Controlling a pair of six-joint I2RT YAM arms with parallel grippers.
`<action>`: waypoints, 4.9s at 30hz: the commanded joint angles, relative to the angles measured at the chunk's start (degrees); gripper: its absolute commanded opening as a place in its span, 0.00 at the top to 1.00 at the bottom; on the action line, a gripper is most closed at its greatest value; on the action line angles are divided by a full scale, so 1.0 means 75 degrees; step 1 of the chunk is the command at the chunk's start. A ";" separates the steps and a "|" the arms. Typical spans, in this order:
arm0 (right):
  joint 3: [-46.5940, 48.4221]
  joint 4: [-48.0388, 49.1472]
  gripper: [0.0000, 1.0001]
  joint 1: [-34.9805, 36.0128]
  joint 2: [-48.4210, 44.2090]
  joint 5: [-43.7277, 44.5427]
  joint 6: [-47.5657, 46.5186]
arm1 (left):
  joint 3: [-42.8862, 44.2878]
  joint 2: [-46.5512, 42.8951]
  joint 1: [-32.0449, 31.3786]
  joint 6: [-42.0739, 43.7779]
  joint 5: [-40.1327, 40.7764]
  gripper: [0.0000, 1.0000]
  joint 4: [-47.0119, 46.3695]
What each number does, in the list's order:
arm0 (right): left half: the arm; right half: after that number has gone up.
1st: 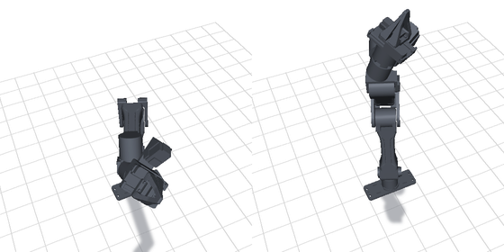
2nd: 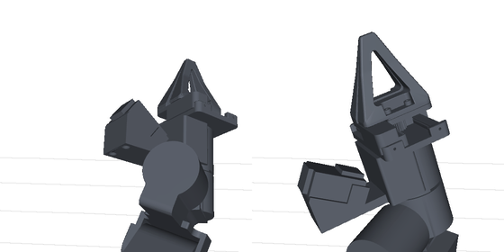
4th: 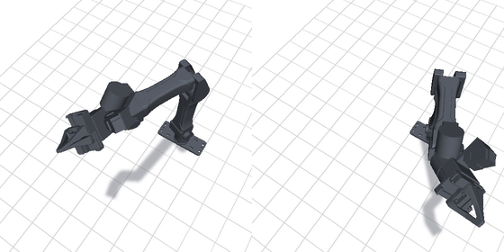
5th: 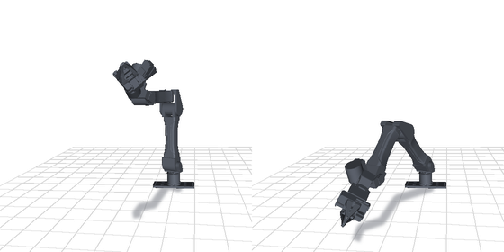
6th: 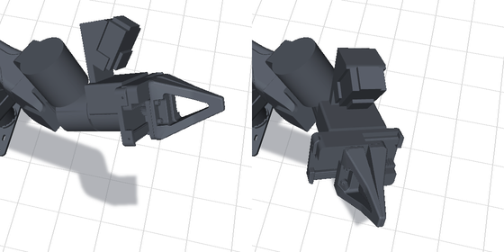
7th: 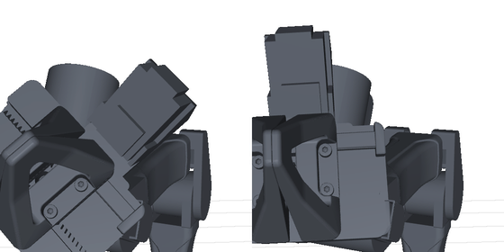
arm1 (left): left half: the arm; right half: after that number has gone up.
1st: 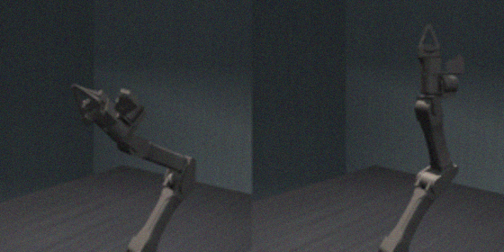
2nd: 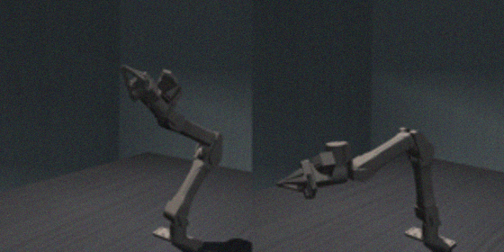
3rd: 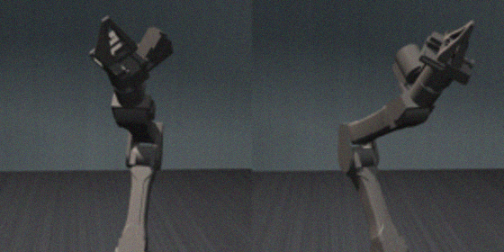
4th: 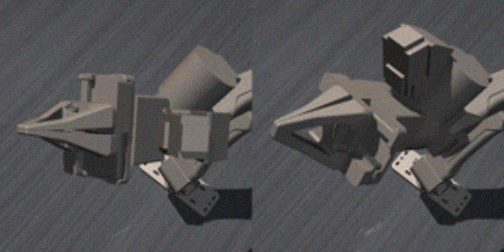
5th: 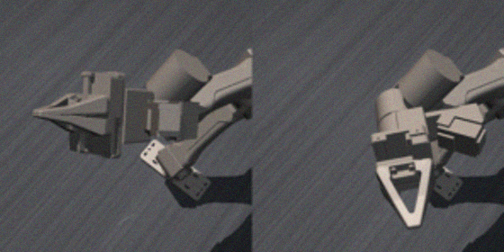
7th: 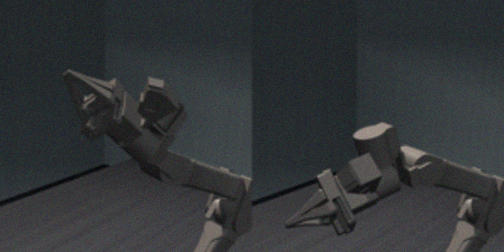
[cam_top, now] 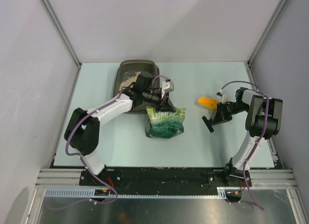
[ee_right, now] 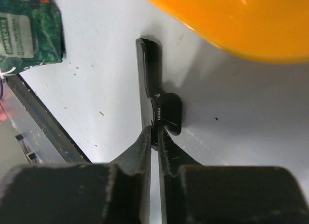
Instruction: Fill the litter box with clean litter
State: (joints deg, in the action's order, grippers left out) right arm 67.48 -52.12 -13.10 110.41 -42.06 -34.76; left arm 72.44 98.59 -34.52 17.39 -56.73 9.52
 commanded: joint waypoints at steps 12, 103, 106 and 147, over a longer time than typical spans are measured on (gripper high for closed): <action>0.0483 -0.1312 1.00 0.0655 -0.3183 -0.0344 -0.2101 | 0.0384 0.0238 -0.0014 -0.0139 -0.0041 1.00 -0.0203; 0.0764 0.0398 1.00 0.3704 -0.3612 -0.1212 -0.0884 | 0.0853 0.0554 -0.0096 0.0096 -0.0956 0.77 -0.0191; 0.1090 -0.0289 1.00 0.3436 -0.3694 -0.1153 -0.1316 | 0.0782 0.0449 -0.0038 0.0049 -0.0885 0.67 -0.0203; 0.2627 -0.2496 1.00 0.3622 -0.2768 0.0394 -0.4588 | 0.0724 0.0379 -0.0096 0.0260 -0.0932 0.97 -0.0203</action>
State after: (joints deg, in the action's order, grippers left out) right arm 85.23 -71.40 12.97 88.90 -39.29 -69.01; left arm 77.69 104.20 -34.46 18.46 -63.18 9.37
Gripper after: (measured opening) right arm 0.120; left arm 0.008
